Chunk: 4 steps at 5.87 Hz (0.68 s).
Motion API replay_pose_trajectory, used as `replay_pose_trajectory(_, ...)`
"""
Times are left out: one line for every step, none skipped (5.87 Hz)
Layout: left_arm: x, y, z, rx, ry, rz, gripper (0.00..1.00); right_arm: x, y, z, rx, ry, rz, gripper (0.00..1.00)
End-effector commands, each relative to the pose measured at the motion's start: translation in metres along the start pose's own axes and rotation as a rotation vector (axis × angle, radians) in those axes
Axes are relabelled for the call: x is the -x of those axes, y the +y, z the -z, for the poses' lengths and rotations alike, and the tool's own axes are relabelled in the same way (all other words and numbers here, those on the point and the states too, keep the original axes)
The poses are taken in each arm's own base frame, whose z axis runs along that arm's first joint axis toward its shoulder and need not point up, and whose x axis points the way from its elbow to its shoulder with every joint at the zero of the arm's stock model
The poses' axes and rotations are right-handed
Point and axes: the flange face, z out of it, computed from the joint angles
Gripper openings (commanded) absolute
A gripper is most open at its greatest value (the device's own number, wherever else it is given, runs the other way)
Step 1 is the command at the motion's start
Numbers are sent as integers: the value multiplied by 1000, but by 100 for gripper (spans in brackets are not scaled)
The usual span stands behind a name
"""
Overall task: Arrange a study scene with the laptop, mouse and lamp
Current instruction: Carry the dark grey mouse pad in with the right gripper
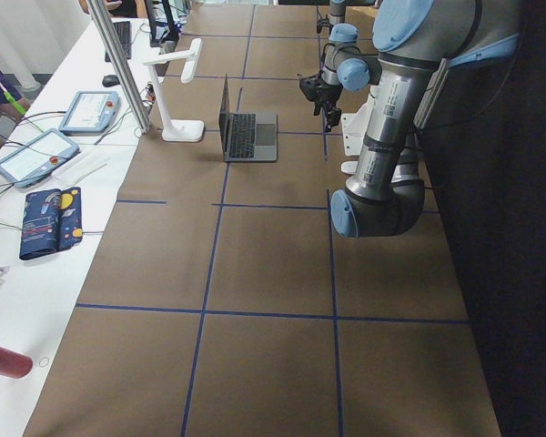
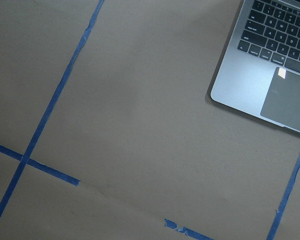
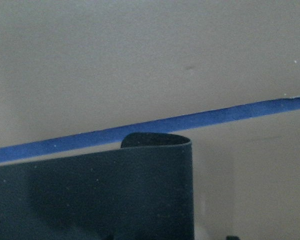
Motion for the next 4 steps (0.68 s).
replay_pose_trajectory(0,0,0,0,1,5,100,0,1,-1,3,3,1,22)
replay_pose_trajectory(0,0,0,0,-1,5,100,-1,1,-1,3,3,1,16)
replay_pose_trajectory(0,0,0,0,1,5,100,-1,1,-1,4,5,2,5)
replay_pose_trajectory(0,0,0,-2,1,5,100,-2,0,-1,1,6,0,1)
